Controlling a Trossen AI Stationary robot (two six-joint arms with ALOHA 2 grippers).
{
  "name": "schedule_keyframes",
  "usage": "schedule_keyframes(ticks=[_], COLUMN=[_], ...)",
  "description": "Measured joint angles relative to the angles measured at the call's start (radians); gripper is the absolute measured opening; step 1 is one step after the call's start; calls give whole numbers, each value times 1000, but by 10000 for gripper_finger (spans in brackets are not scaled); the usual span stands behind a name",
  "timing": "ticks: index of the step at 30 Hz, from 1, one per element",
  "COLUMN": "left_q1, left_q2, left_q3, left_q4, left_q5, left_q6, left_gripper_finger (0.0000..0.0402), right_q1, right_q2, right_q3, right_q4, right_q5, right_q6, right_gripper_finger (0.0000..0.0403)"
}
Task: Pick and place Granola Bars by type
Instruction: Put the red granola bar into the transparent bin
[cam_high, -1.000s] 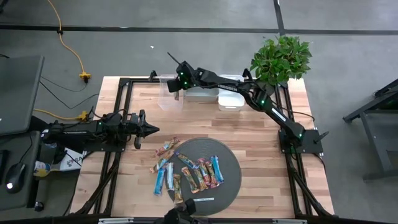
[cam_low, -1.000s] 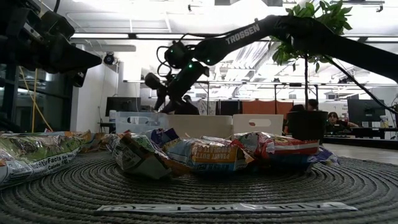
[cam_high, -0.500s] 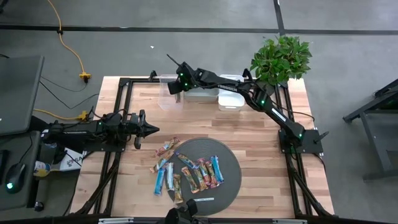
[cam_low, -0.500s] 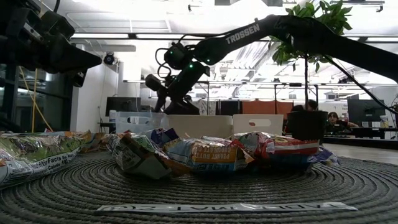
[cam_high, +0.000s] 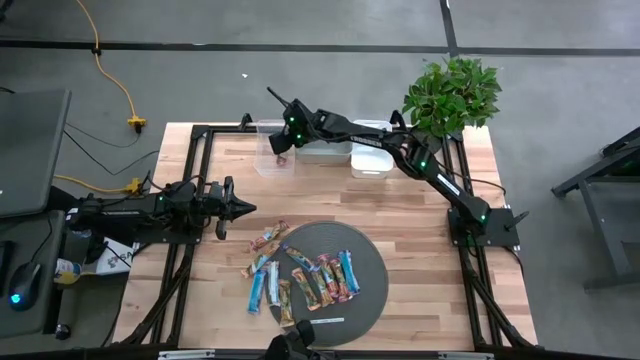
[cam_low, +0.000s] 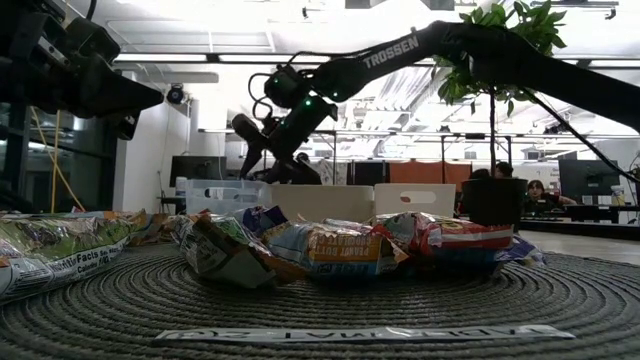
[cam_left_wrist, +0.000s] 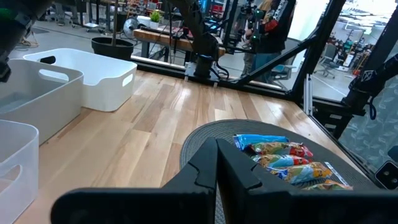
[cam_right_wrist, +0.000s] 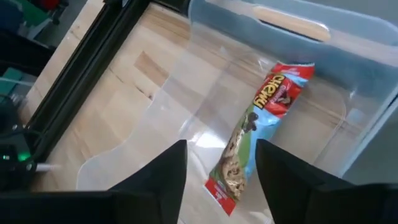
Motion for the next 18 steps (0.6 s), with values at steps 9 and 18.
schedule_keyframes(ticks=[9, 18], left_q1=[0, 0], left_q2=[0, 0], left_q3=[0, 0], left_q4=[0, 0], left_q5=[0, 0], left_q6=[0, 0], left_gripper_finger=[0, 0], right_q1=[5, 62], right_q2=[-130, -264], right_q3=[0, 0], right_q4=[11, -17], right_q5=[-42, -298], right_q6=[-245, -477], right_gripper_finger=[184, 184])
